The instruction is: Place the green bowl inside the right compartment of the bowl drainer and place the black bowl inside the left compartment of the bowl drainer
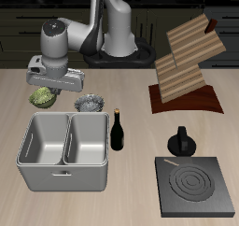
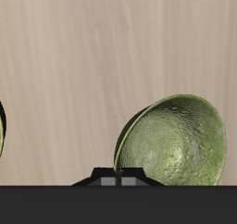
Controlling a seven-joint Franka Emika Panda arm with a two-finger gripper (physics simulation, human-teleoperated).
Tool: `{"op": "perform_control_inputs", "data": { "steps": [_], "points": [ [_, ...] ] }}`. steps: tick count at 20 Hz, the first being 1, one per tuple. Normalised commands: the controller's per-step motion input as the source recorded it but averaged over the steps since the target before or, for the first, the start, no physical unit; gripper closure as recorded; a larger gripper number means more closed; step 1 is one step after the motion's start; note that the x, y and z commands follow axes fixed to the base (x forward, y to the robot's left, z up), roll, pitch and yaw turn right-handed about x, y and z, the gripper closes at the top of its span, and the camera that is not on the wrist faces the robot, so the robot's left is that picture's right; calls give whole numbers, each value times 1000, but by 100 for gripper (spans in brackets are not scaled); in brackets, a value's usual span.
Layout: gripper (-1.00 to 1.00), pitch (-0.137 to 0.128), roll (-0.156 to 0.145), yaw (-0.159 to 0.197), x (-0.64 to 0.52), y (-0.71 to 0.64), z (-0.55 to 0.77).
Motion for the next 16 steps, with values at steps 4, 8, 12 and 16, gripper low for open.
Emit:
{"op": "perform_control_inputs", "data": {
  "steps": [4, 8, 12, 16],
  "points": [
    [100, -55, 40, 16, -126, 142, 362],
    [100, -76, 43, 11, -217, 203, 541],
    [100, -66, 34, 15, -231, 167, 512],
    [100, -60, 18, 21, -215, 180, 501]
  ]
}}
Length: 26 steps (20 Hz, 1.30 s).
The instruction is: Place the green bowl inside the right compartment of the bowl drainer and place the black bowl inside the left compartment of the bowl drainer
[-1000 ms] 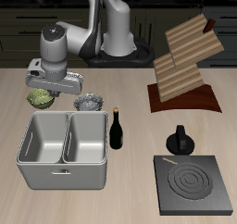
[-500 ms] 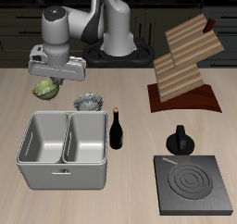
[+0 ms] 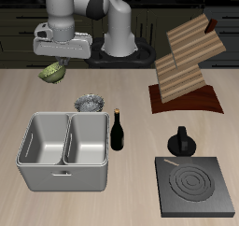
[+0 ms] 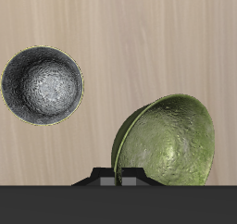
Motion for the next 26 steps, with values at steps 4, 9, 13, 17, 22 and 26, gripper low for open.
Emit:
{"op": "perform_control_inputs", "data": {
  "steps": [4, 9, 13, 17, 22, 26],
  "points": [
    [100, -51, 12, 35, -201, 149, 440],
    [100, -45, 1, 17, -152, 61, 392],
    [100, -25, -12, 15, -88, -44, 240],
    [100, 5, -7, -1, 13, -85, 109],
    [100, -7, 0, 3, 55, 6, 182],
    [100, 7, 1, 8, 20, 14, 81]
  ]
}}
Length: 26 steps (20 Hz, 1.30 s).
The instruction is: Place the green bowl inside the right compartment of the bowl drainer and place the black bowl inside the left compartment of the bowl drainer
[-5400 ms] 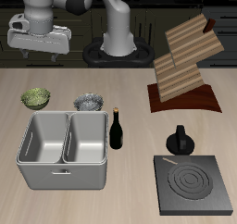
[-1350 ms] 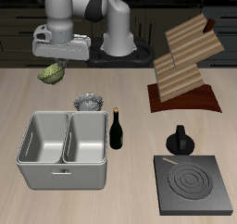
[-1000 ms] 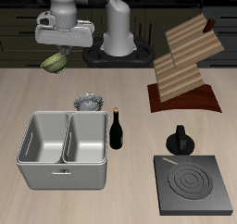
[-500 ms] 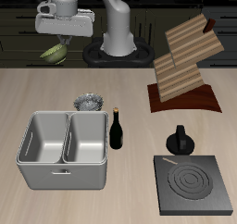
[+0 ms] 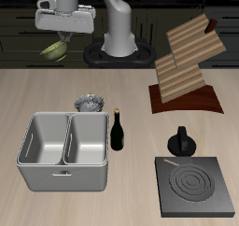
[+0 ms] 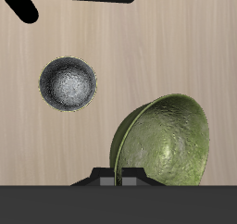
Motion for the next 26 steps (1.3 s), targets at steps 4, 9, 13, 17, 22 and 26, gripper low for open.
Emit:
{"op": "perform_control_inputs", "data": {
  "steps": [4, 9, 13, 17, 22, 26],
  "points": [
    [100, -16, -1, 3, 86, 45, 208],
    [100, -39, 0, 17, 94, 95, 333],
    [100, -23, -7, -7, 313, 15, 371],
    [100, -3, -34, -10, 377, -46, 209],
    [100, -6, -30, -2, 408, 54, 198],
    [100, 3, -40, -21, 550, 23, 174]
  ]
}}
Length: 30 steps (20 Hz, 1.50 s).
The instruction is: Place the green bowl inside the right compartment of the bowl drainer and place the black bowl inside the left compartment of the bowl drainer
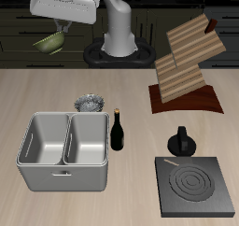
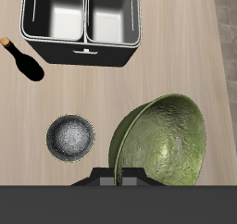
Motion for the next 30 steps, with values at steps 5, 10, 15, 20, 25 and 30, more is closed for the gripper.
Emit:
{"op": "perform_control_inputs", "data": {
  "steps": [5, 10, 15, 20, 25, 30],
  "points": [
    [100, 7, -2, 1, 391, 118, 98],
    [100, -4, -8, 18, 410, 139, 139],
    [100, -13, -7, 4, 325, 45, 152],
    [100, -31, -7, 25, 246, 33, 137],
    [100, -5, -20, -6, 328, -41, 40],
    [100, 5, -21, -8, 296, -91, -53]
  ]
}}
